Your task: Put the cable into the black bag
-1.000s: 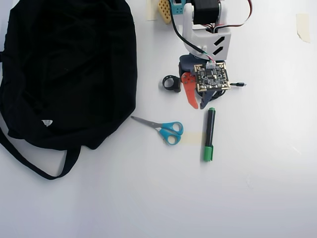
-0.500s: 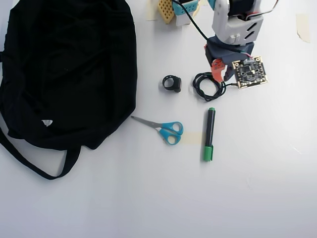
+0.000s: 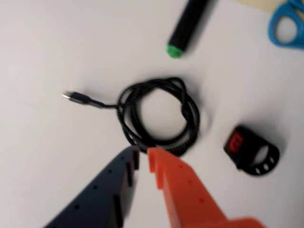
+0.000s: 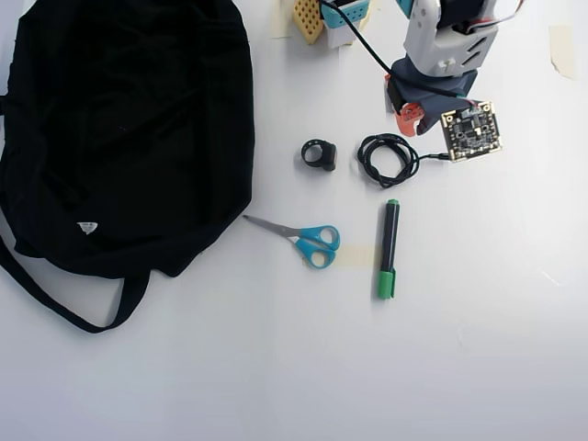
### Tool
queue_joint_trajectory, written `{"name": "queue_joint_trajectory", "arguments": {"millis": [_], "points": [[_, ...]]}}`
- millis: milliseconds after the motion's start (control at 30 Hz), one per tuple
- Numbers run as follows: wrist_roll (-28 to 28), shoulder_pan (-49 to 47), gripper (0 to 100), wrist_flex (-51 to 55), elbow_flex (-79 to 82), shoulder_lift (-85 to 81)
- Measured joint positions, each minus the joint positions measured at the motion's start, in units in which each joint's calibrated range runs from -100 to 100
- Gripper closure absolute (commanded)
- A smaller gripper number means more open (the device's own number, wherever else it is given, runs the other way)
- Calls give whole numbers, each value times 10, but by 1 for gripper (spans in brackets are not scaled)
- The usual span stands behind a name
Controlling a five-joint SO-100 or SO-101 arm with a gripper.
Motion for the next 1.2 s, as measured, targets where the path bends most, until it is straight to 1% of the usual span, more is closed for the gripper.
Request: {"name": "queue_joint_trajectory", "arguments": {"millis": [133,367,433,567,667,800,900,1200], "points": [[0,9,98,22,35,0],[0,37,97,21,74,0],[0,33,93,16,75,0],[0,40,82,14,82,0],[2,40,76,14,102,0],[2,38,71,8,111,0],[0,39,69,-7,112,0],[3,36,70,-70,153,0]]}}
